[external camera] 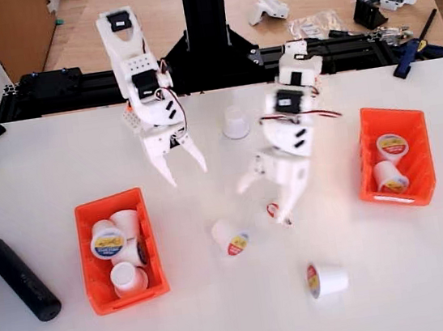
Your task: Sort the coffee pods, blue into left, red into right
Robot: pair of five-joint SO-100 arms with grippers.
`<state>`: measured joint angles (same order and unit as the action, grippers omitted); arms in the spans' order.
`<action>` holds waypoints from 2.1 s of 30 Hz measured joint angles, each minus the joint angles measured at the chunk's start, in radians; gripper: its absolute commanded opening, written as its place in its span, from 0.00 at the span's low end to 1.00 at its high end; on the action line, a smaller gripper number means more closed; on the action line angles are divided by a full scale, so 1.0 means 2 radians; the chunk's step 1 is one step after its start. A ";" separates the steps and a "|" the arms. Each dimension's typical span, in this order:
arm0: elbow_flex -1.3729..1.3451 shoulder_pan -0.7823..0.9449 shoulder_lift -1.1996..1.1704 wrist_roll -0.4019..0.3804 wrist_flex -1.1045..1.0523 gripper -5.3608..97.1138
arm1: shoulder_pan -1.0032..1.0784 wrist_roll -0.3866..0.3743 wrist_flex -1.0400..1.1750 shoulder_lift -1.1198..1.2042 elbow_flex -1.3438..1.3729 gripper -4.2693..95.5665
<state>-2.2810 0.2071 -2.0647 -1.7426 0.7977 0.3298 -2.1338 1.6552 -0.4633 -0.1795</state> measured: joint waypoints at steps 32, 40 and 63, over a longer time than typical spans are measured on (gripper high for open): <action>0.136 0.062 0.351 -0.074 -0.383 0.30 | -0.129 0.083 0.088 -0.314 0.218 0.44; 0.205 0.071 0.416 -0.077 -0.389 0.21 | -0.186 -0.018 0.088 -0.509 0.434 0.42; 0.443 0.202 0.419 0.177 -0.147 0.20 | -0.077 0.456 -0.021 -0.546 0.386 0.36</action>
<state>-1.3944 0.6105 -1.2272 -1.3883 0.5031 0.1749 -1.2226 1.6122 -1.5555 0.5921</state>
